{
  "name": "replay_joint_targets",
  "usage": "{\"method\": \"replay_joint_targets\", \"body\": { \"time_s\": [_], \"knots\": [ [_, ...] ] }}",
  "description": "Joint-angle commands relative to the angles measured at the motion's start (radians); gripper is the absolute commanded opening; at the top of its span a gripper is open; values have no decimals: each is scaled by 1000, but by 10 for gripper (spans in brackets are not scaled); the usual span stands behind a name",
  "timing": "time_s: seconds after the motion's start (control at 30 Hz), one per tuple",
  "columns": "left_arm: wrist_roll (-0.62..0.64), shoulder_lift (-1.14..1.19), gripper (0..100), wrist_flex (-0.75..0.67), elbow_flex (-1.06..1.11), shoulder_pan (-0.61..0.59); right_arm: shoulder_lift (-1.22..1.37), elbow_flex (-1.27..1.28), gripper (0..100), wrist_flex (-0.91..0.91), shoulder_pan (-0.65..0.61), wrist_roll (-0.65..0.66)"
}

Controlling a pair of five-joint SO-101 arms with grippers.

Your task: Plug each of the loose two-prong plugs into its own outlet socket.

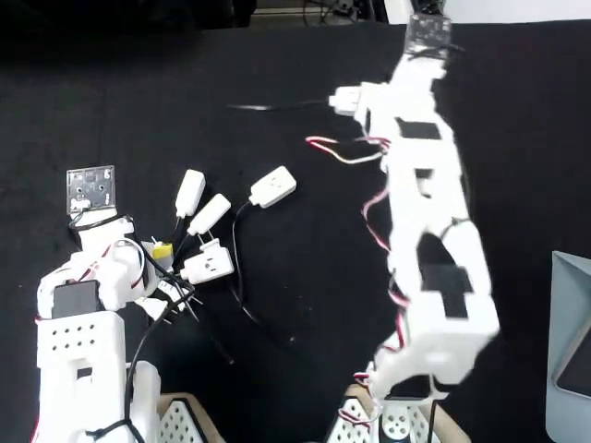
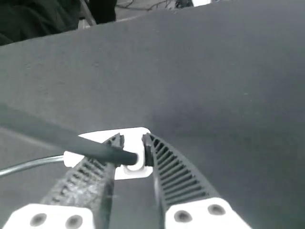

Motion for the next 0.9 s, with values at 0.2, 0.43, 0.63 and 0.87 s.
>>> {"method": "replay_joint_targets", "body": {
  "time_s": [0.2,0.43,0.63,0.87],
  "knots": [
    [0,-14,288,-23,-7,-10,165,-334,188,150,-57,-51],
    [-2,-14,288,-23,-19,-38,28,-380,188,440,-127,-21],
    [-3,-14,290,-17,-87,-133,-114,-266,188,641,-204,28],
    [-66,-14,293,-15,-94,-222,-334,42,188,658,-308,29]
  ]
}}
